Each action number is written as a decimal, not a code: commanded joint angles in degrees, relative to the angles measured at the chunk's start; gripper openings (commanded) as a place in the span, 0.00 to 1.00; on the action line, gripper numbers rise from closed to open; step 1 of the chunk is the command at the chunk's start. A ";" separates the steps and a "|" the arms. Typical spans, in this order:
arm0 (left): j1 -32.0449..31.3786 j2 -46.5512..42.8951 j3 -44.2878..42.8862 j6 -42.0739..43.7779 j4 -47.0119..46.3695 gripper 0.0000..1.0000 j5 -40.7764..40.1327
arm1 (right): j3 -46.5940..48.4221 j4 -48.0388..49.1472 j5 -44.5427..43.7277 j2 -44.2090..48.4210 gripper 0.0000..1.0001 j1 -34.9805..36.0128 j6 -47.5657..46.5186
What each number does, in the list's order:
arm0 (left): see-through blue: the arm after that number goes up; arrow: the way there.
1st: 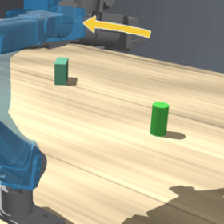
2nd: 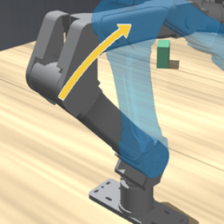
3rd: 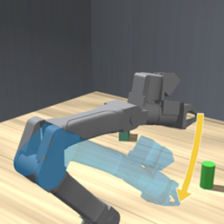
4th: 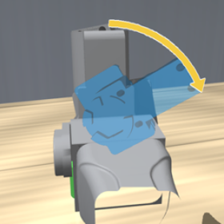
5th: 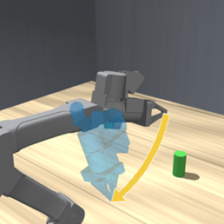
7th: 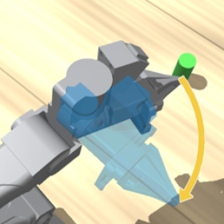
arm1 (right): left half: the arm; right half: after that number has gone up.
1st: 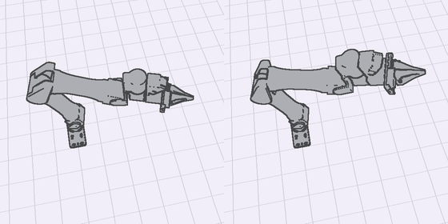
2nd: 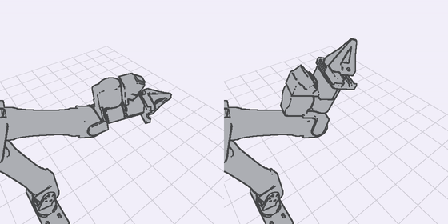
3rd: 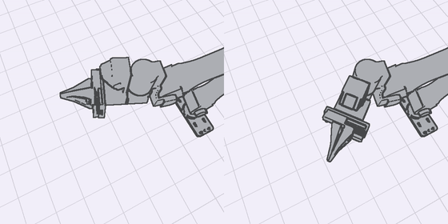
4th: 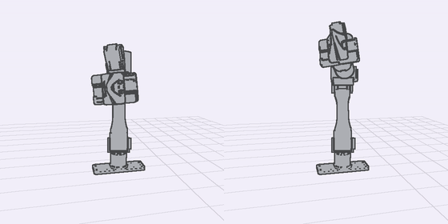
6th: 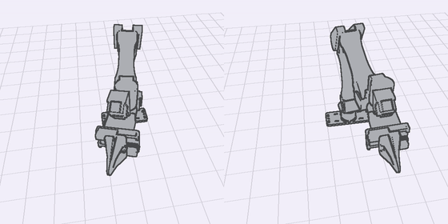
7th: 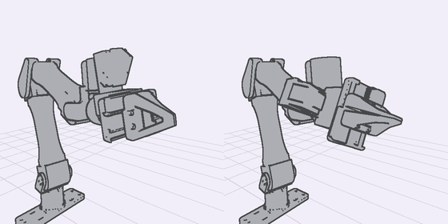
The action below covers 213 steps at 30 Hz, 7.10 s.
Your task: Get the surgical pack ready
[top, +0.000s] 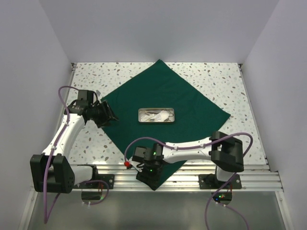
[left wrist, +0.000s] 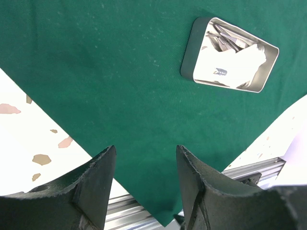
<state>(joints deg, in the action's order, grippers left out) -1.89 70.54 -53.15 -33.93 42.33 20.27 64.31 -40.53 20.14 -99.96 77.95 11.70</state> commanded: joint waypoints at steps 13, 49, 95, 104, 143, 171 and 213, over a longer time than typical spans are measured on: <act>0.48 -2.34 1.46 -1.40 -1.90 0.57 0.03 | 1.25 2.39 -1.86 -3.74 0.41 5.02 2.80; 1.19 -3.22 1.55 -0.70 -1.90 0.58 1.70 | 4.07 -4.30 -28.76 -0.51 0.05 8.88 11.77; 1.80 1.61 -5.91 2.46 1.44 0.58 -3.57 | 13.28 -9.03 -42.11 4.25 0.00 -6.81 8.01; 1.80 5.92 -9.35 3.79 1.45 0.57 -4.10 | 39.44 -9.74 -45.02 -8.13 0.00 -25.12 -3.53; 6.37 20.07 -14.70 8.53 -0.40 0.56 -3.40 | 77.72 -9.04 -43.26 -42.68 0.05 -41.30 -5.29; 6.37 26.57 -17.25 8.00 -3.04 0.49 3.63 | 84.04 -3.68 -42.46 -50.51 0.41 -45.26 -4.94; 0.92 38.88 -8.38 5.19 -15.25 0.24 7.59 | 8.72 -4.03 -8.36 -5.41 0.04 -68.72 8.42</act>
<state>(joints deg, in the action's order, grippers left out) -0.99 108.20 -62.96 -30.26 29.10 31.73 73.52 -45.80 10.50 -105.47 10.28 21.32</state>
